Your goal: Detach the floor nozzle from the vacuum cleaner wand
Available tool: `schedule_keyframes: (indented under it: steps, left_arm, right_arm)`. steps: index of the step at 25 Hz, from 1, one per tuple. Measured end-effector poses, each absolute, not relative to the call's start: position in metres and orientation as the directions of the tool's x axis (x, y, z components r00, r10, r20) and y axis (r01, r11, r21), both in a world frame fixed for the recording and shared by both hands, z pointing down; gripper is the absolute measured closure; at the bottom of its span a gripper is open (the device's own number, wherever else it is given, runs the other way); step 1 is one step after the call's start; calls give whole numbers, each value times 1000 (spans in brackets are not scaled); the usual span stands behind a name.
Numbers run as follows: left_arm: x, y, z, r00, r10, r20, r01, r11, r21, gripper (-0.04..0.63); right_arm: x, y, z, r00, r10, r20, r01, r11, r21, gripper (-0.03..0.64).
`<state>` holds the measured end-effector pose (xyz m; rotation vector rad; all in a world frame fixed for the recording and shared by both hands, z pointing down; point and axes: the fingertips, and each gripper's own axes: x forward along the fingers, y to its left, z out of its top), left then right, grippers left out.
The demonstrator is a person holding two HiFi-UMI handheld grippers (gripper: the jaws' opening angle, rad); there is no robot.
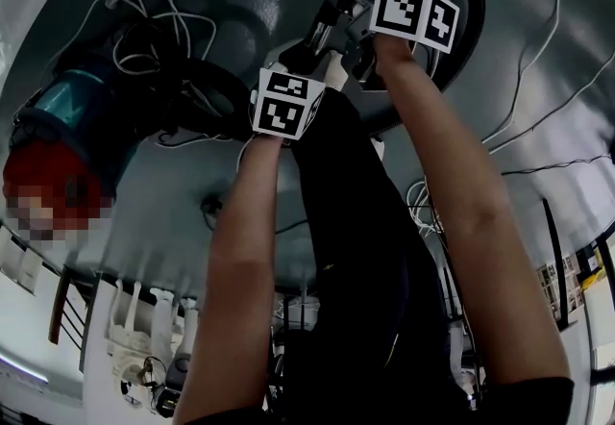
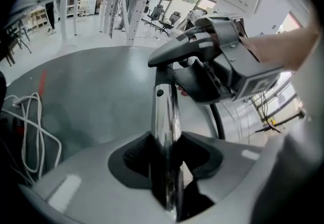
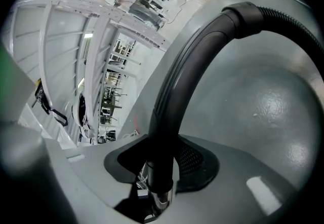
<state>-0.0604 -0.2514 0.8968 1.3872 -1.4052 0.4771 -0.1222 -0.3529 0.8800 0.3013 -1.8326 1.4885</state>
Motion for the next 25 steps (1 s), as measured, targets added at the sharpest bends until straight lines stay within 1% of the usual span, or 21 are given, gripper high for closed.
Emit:
schedule_keyframes:
  steps: [2,6,9,12,14,16,18,21,25]
  left_arm:
    - [-64,-249,897,214,-468,857,-898,252,362,433]
    - [-63,-244,901,241,-430,870,-891,258,374,433]
    - [-69,-243,896,231,-420,878,-895,263,361,434]
    - [-66,-244,896,266,-415,870,-883,257,393,433]
    - [-60,-242,899,277,-392,877,-882,259,394,434]
    - [-53,-229,902,290,-363,885,-880,262,396,434]
    - [-46,-202,908,300,-322,898,-876,280,393,434]
    - [-46,-174,922,272,-266,925,-889,300,347,434]
    - [-53,-183,932,214,-271,938,-898,324,299,434]
  right_arm:
    - [-126,-351,880,-705,271,656,-580,313,-752,459]
    - [-126,-347,883,-692,264,672,-600,308,-739,460]
    - [-133,-345,875,-699,261,665,-587,321,-743,460]
    - [-132,-342,871,-693,271,668,-582,338,-740,465]
    - [-127,-352,879,-694,225,684,-618,301,-726,463]
    - [-123,-385,886,-708,133,693,-654,246,-715,465]
    - [-124,-421,884,-719,102,687,-650,251,-717,463]
    - [-139,-421,875,-750,161,642,-597,251,-762,462]
    - [-137,-382,890,-737,230,636,-590,241,-771,462]
